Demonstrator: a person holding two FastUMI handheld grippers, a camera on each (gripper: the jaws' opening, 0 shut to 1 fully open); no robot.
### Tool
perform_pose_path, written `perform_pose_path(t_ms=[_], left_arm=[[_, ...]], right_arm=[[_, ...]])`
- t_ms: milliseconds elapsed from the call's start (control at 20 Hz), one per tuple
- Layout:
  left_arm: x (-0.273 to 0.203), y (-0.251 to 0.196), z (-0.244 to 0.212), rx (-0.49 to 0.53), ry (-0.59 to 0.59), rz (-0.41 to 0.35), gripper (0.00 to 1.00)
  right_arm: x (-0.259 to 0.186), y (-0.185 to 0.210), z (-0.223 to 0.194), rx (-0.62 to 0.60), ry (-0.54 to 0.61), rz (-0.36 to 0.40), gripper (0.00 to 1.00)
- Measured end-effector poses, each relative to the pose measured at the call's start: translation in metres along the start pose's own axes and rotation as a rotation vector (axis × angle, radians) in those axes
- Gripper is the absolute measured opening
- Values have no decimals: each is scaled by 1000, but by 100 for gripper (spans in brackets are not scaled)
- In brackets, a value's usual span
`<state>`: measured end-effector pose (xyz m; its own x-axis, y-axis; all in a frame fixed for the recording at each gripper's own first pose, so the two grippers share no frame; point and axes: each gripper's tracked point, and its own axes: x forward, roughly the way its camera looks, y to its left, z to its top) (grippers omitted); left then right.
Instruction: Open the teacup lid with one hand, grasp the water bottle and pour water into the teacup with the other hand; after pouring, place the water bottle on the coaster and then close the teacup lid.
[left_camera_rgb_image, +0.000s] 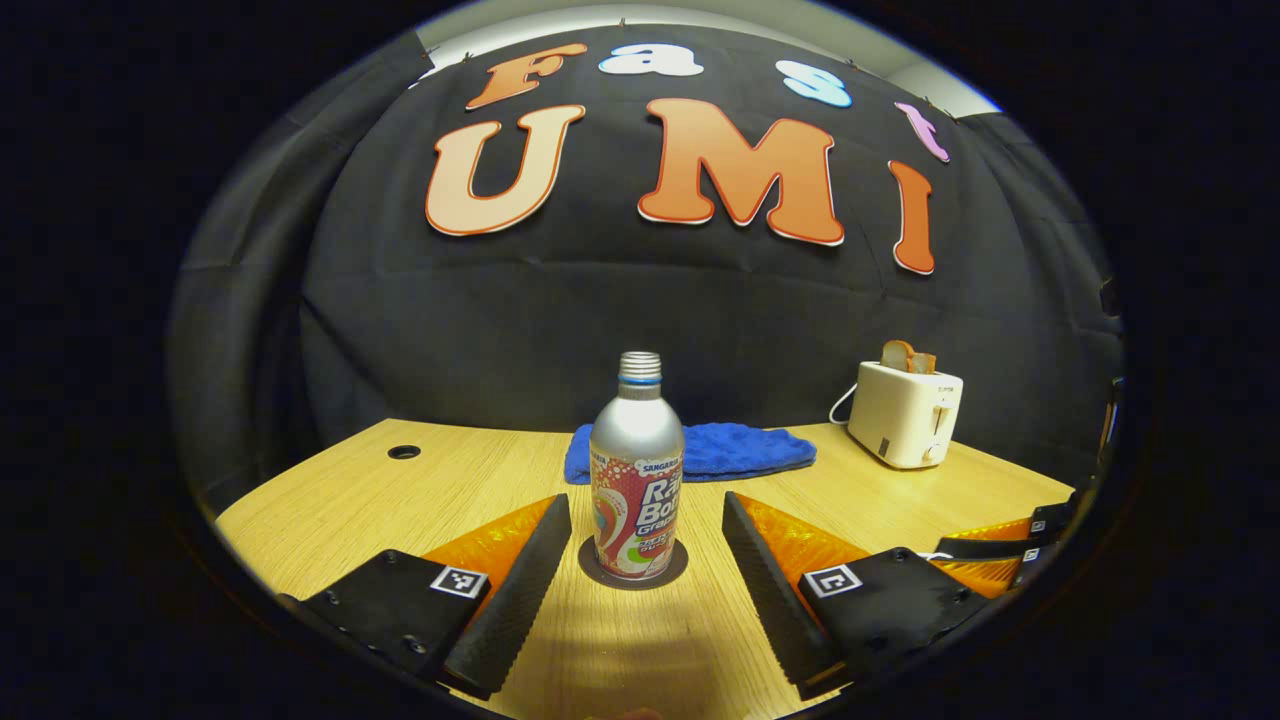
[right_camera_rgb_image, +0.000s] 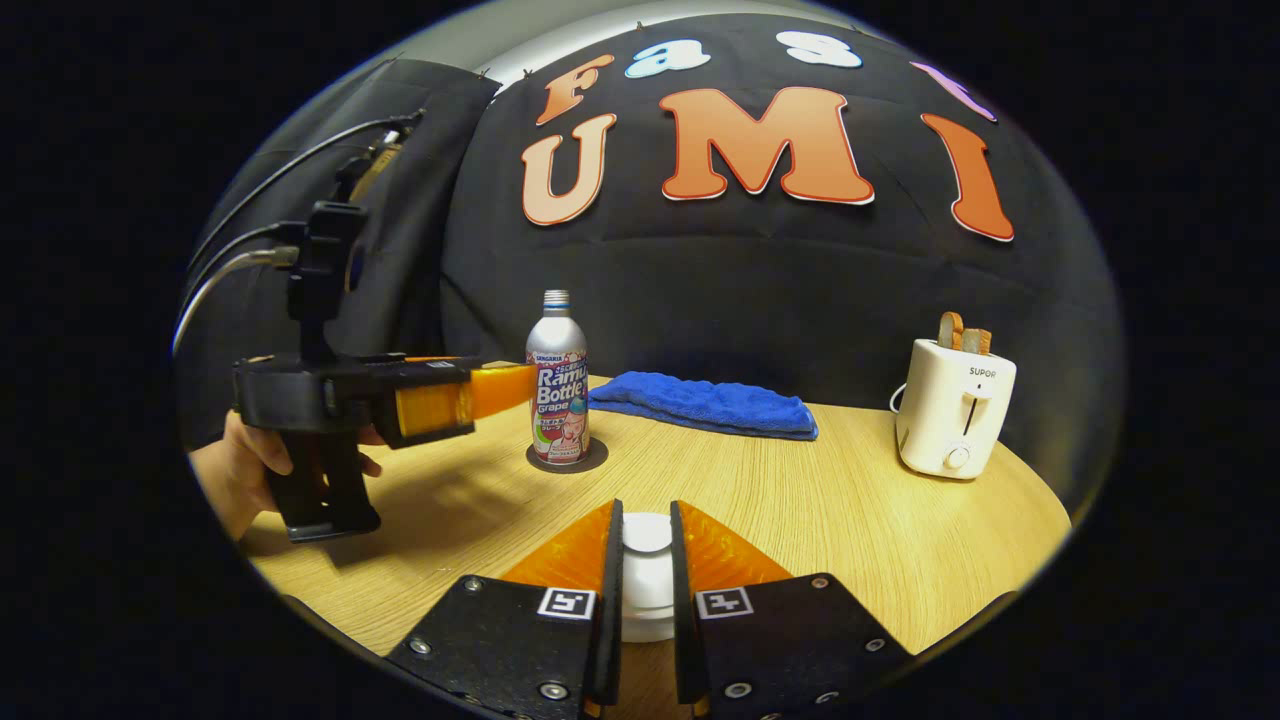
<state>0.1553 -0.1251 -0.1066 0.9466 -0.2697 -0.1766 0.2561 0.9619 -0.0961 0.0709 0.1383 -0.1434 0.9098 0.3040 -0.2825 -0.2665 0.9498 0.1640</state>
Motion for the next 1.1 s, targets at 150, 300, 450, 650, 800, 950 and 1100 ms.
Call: perform_pose_path(t_ms=[150, 300, 450, 650, 800, 950, 1100], left_arm=[[-14, -5, 18, -16, -47, -5, 99], [-30, -5, 32, -29, -88, 10, 99], [-45, -6, 49, -25, -128, 21, 99], [-66, -10, 74, -22, -182, 32, 99], [-81, -17, 92, -24, -216, 33, 95], [-100, -21, 106, -16, -251, 53, 99], [-118, -23, 110, -18, -270, 62, 97]], right_arm=[[-4, 3, -1, -11, 7, 14, 28], [-11, 3, 6, -9, -4, 11, 40], [-25, 2, 28, -22, -63, 3, 52], [-46, -7, 63, -36, -152, -23, 58], [-65, -20, 91, -47, -222, -60, 61], [-85, -38, 104, -52, -258, -110, 65], [-103, -57, 115, -58, -299, -171, 74]])
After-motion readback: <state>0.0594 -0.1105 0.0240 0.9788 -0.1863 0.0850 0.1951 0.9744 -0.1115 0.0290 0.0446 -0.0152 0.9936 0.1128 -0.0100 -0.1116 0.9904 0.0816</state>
